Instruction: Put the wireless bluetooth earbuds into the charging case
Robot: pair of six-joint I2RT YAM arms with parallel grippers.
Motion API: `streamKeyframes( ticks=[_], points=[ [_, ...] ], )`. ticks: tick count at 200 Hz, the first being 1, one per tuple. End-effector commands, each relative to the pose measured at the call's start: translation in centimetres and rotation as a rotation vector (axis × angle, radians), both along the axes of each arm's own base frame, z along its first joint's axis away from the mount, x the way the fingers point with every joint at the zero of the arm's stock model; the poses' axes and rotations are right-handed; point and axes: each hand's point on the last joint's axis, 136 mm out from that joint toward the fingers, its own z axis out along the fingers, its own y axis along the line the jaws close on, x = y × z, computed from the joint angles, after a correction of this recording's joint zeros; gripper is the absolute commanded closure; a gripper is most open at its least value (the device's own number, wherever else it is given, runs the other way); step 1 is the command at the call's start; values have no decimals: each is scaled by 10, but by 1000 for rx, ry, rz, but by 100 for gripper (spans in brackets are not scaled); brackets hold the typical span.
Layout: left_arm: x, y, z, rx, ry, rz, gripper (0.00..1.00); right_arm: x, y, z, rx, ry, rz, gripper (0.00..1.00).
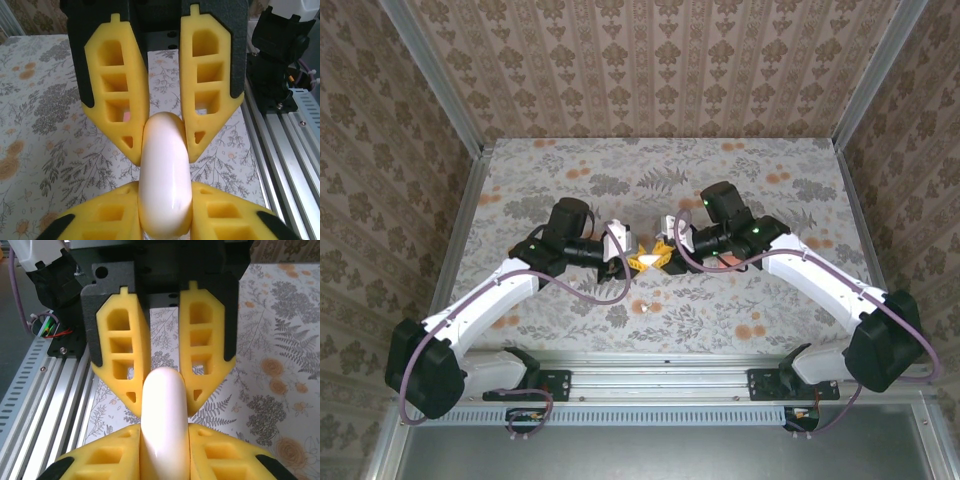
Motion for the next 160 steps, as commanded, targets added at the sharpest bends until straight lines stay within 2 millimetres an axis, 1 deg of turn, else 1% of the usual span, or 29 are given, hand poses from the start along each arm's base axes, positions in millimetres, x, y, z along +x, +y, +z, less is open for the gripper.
streamKeyframes(
  ticks=[1, 23, 53, 100, 125, 160],
  points=[
    [1, 0, 19, -101, -25, -12, 63, -11, -6, 17, 79, -51, 55, 78],
    [-2, 1, 21, -133, -21, -27, 57, -17, -12, 24, 157, -101, 77, 79],
    [-8, 0, 23, -152, -18, -59, 56, -20, -15, 31, 206, -111, 88, 79],
    [-12, -1, 24, -161, -3, -92, 57, -18, -10, 33, 236, -82, 104, 79],
    [-14, -3, 22, -158, 8, -106, 60, -15, -8, 33, 245, -78, 106, 79],
    [-16, -4, 27, -167, 15, -123, 63, -15, -5, 35, 253, -70, 117, 79]
  ],
)
